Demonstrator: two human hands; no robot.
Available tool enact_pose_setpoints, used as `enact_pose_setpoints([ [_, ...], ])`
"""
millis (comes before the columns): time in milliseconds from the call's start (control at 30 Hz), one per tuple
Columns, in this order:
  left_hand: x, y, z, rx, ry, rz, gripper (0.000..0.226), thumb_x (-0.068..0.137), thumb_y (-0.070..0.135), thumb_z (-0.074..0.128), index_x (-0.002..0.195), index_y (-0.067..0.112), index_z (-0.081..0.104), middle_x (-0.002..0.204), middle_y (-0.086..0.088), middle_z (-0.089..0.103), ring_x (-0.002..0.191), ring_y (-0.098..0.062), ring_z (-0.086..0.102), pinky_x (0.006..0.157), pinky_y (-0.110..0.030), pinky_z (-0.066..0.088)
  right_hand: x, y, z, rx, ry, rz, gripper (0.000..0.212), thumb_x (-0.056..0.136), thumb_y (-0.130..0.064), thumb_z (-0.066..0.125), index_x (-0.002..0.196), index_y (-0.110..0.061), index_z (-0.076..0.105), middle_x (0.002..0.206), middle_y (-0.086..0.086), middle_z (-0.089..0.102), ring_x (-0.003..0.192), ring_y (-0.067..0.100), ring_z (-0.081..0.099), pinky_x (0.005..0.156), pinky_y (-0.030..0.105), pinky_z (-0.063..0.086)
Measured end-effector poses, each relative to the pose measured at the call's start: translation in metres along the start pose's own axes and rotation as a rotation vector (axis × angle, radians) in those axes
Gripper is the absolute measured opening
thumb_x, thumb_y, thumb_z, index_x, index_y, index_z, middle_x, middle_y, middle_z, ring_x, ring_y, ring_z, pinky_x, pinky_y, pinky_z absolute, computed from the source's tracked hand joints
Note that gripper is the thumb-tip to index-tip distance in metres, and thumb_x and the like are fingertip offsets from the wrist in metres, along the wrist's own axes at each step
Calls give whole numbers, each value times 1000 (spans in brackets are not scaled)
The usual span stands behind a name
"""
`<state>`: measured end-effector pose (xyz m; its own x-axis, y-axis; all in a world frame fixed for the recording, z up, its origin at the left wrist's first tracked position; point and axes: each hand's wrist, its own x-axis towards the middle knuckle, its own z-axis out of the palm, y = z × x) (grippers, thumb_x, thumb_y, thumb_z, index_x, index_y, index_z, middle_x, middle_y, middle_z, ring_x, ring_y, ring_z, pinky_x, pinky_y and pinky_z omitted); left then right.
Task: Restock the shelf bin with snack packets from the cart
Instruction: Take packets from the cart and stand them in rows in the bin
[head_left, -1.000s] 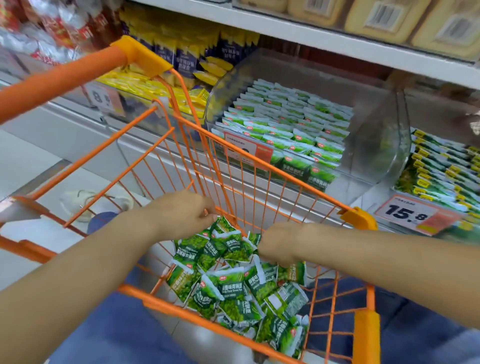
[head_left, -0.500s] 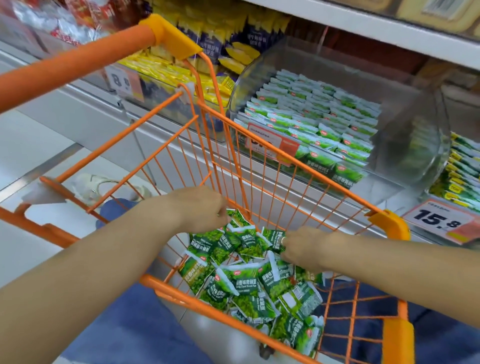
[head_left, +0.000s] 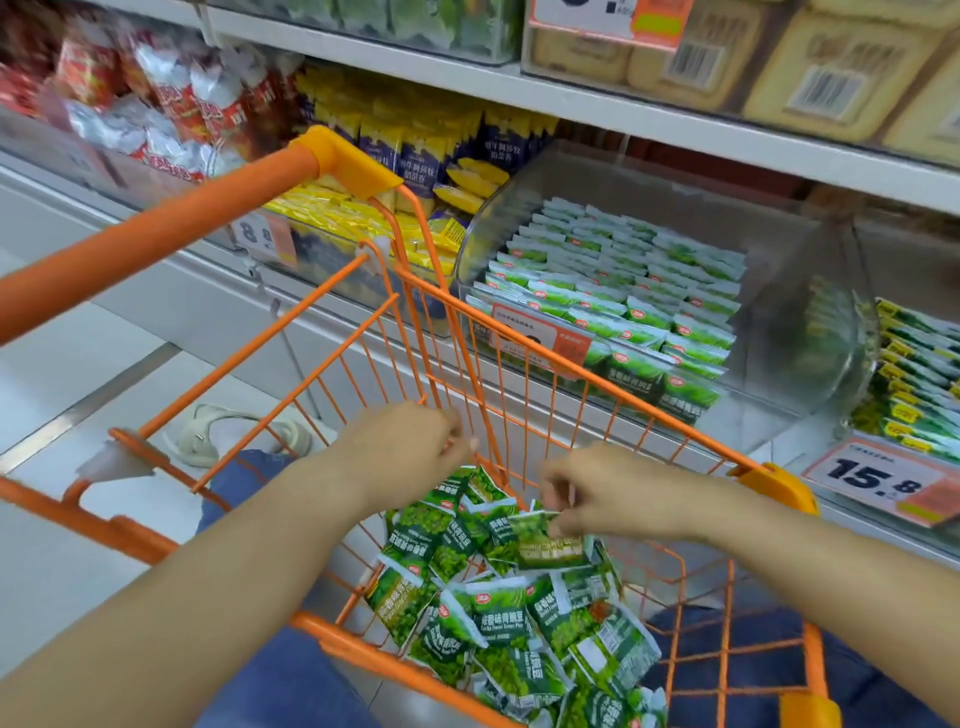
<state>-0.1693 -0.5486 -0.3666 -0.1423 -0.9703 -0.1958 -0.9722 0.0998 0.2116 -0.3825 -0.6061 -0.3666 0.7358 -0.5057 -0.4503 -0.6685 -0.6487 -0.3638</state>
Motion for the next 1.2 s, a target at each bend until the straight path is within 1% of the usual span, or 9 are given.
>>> enact_pose_setpoints([
  [133,-4,14,-15,-736,38,-58,50,85,67,30,103,32,61,94,15,65,92,-9,62,79,-29,48,-14,-11,-11,1021,286,-2,20,81,-9,72,74,-13,54,66,-3,53,58,9,59,61,23,54],
  [233,-5,25,-25,-1223,1,-107,44,73,65,44,95,37,70,100,15,72,96,-3,66,74,-21,49,-15,-18,-8,1425,320,54,17,78,-6,68,75,-11,53,61,-2,48,53,5,56,64,22,58],
  [367,-10,23,-28,-1337,11,-75,30,78,43,73,101,24,71,96,-1,75,84,-17,72,69,-24,55,-16,-15,-4,1667,396,50,24,66,-12,72,83,-9,55,77,5,59,63,9,66,68,23,59],
  [567,-12,36,-28,-1251,26,-30,29,77,22,68,105,14,68,94,-5,75,84,-19,72,67,-24,56,-17,-14,-6,1803,405,25,27,66,-10,70,88,-4,56,91,13,69,79,18,69,63,21,58],
  [667,-5,47,-32,-1195,163,-39,17,78,19,71,93,14,71,82,-5,75,72,-22,72,61,-25,56,-21,-23,-7,1603,444,4,23,74,-8,73,79,-11,51,73,1,60,81,20,67,68,22,57],
  [767,6,60,-47,-1045,360,-15,17,78,33,75,77,16,73,69,-10,71,62,-27,68,54,-31,54,-30,-19,-18,1153,698,60,38,78,-11,77,97,-30,50,99,-11,57,96,10,62,86,29,54],
  [933,45,107,-58,-257,488,236,41,65,69,45,60,31,60,52,4,49,52,-1,49,46,-17,25,-75,16,-32,475,1008,26,52,83,-16,55,132,-29,46,128,-6,52,120,10,48,97,23,41],
  [1067,79,165,-58,-147,520,454,34,68,48,53,74,22,72,60,2,60,54,-18,61,45,-23,40,-121,51,-41,98,1048,202,49,84,-50,41,113,-18,65,106,-2,67,102,20,59,87,37,47],
  [1200,106,219,-53,-329,417,489,26,81,38,66,102,23,70,89,1,69,87,-18,64,74,-32,48,-162,92,-53,-182,1180,325,31,80,-48,56,92,-22,69,78,-3,67,79,23,59,60,34,49],
])
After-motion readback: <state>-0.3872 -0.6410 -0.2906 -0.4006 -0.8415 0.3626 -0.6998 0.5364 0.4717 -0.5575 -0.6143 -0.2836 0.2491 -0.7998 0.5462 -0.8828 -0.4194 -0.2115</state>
